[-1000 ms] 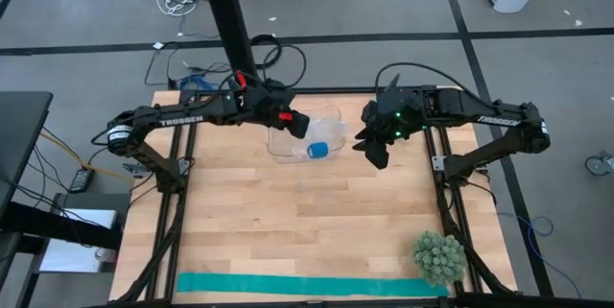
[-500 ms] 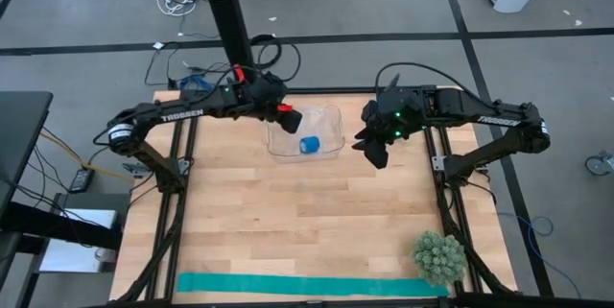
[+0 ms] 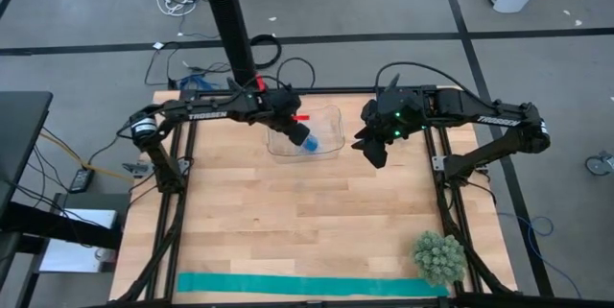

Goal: Roll bandage

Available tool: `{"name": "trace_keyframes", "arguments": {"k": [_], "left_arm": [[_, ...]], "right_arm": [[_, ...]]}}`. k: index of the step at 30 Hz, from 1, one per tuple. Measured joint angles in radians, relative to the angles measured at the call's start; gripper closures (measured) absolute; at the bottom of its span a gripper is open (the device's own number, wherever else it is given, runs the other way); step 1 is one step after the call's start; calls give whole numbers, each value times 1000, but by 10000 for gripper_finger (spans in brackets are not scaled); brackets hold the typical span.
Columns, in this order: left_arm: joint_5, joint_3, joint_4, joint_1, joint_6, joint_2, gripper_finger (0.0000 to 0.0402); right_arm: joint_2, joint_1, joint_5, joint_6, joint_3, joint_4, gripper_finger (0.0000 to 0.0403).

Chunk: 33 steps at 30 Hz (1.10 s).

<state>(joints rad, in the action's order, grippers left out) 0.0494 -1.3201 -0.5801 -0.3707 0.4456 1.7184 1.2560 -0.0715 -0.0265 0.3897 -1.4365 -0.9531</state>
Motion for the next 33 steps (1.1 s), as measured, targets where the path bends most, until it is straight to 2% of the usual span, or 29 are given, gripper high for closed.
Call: {"name": "trace_keyframes", "arguments": {"k": [8,17,20,24,28,33], "left_arm": [[31,0,-25,0,-100,37,393],[15,0,-37,0,-102,94,391],[38,0,-25,-1,-104,96,384],[64,0,31,-1,-125,96,352],[58,0,39,-2,-126,95,300],[-8,-14,-51,-7,-111,92,240]], "right_arm": [[0,0,28,1,0,1,247],[0,0,38,-5,0,1,247],[0,0,38,-1,0,1,247],[0,0,42,-1,0,1,247],[0,0,59,-13,0,0,247],[0,0,60,-17,0,2,247]]}}
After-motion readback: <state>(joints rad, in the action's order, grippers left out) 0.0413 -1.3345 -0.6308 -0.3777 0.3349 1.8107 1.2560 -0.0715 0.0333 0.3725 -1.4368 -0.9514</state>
